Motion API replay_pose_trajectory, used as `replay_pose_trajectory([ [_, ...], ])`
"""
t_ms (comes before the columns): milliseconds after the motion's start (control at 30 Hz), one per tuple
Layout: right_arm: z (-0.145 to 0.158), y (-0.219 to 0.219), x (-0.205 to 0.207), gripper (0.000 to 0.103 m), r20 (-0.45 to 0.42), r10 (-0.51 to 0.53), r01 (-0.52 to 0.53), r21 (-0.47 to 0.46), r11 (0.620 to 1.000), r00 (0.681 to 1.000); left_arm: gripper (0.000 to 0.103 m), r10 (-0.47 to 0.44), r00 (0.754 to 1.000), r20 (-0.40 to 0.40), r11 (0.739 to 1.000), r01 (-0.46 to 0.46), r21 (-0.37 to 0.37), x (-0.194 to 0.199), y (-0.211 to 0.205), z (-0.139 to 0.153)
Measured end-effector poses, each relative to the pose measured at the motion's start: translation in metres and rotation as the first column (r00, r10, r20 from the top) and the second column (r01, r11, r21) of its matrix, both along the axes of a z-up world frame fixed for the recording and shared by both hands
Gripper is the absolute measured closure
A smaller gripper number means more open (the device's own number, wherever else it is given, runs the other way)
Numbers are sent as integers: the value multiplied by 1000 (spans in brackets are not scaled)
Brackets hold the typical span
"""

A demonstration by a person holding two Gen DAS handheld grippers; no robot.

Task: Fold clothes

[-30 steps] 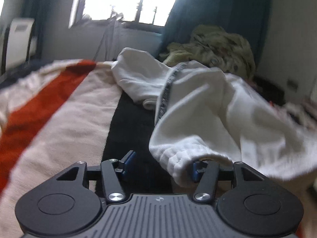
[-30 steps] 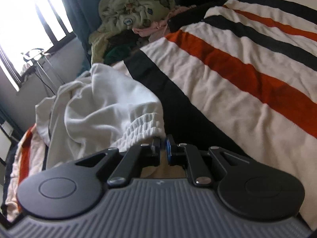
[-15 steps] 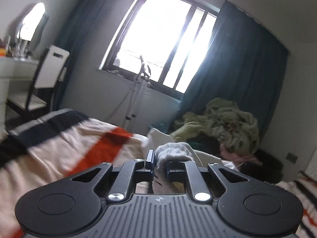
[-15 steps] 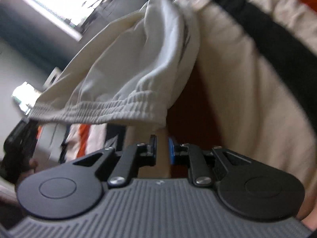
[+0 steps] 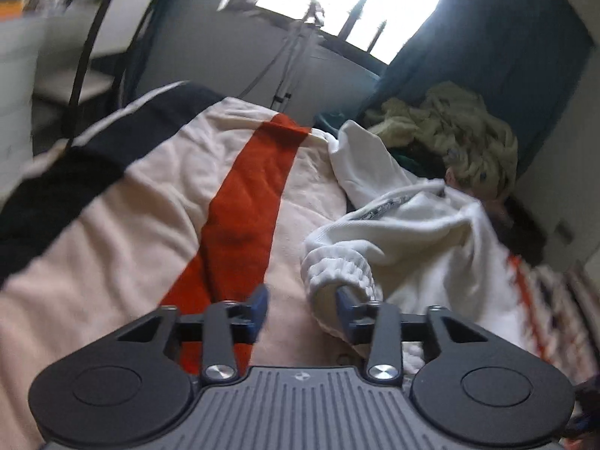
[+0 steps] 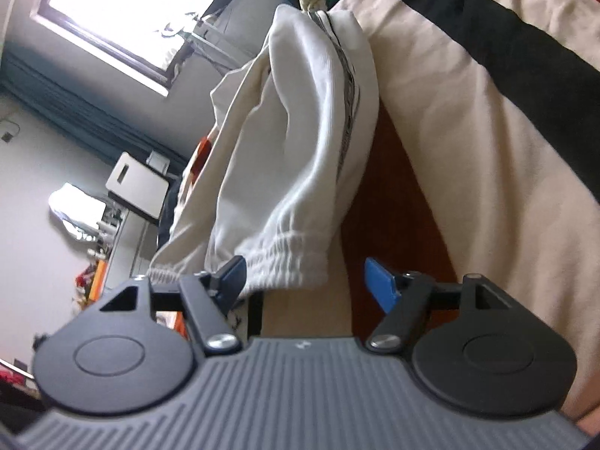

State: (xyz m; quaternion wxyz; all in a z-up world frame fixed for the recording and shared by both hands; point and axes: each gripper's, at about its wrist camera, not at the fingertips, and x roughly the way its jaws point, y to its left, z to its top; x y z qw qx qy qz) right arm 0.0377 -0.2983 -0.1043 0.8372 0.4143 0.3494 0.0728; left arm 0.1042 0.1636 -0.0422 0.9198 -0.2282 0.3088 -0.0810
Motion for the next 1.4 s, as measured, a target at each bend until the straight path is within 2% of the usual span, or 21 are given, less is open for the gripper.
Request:
replay_pose_trajectory([
  [67,-6,3,16,30,-14,-31,31,-4,1000,999,41,23,999,22,997,-21,-74,-2,11,0],
  [167,-19,6,46,30,-45,-39,40,4,999,998,31,63,998,15,990,-61,-128,11,21,-8],
  [267,-34,17,71,32,-92,-2,1,-14,1000,996,29,65,998,-25,981,-68,-184,35,23,-20],
  [300,-36,20,75,41,-102,8,-11,-31,999,995,29,61,997,-49,979,-70,-192,44,22,-26],
  [333,-35,23,76,70,-103,17,-23,-60,998,995,29,57,996,-66,977,-69,-203,50,21,-32],
  [367,-32,23,74,78,-92,20,-27,-75,997,996,29,52,995,-82,974,-69,-216,55,19,-37],
  [433,-19,21,65,83,-46,9,-13,-101,995,999,29,38,994,-104,969,-62,-239,61,14,-46],
  [533,13,9,32,84,114,-43,56,-116,992,993,29,-1,992,-124,968,-30,-247,67,-3,-55],
  [633,25,-9,2,85,205,-122,144,-98,985,971,30,-56,987,-149,965,15,-262,67,-24,-64],
  [700,12,-19,4,84,120,-159,169,-77,983,980,30,-78,984,-161,961,31,-276,65,-40,-71],
  [800,-14,-28,9,85,-30,-207,205,-49,977,978,36,-73,982,-176,974,32,-226,60,-60,-78],
  [833,-20,-29,11,85,-56,-219,217,-43,975,974,38,-66,982,-175,979,30,-202,57,-66,-79],
  [867,-20,-30,11,84,-58,-227,224,-48,973,972,45,-60,983,-175,984,28,-178,55,-71,-80],
  [933,-18,-25,8,84,-42,-223,219,-69,973,974,59,-39,983,-182,979,1,-204,53,-69,-82],
  [967,-18,-22,7,84,-35,-211,208,-65,976,977,70,-21,982,-186,977,-20,-214,52,-66,-83],
  [1033,-19,-17,3,84,-23,-178,177,-38,983,984,83,14,981,-194,971,-60,-231,50,-58,-79],
  [1067,-19,-12,3,85,-16,-161,161,-23,987,987,86,29,982,-186,967,-75,-245,49,-54,-76],
  [1233,8,34,-6,84,134,-43,46,-23,999,990,89,165,981,-101,944,-187,-272,54,-21,-37],
  [1333,14,76,-12,85,182,-9,-2,61,998,983,90,252,965,-67,938,-261,-230,63,16,-4],
  [1400,17,120,-5,85,203,57,-68,51,996,977,90,318,947,-44,925,-320,-203,72,48,21],
])
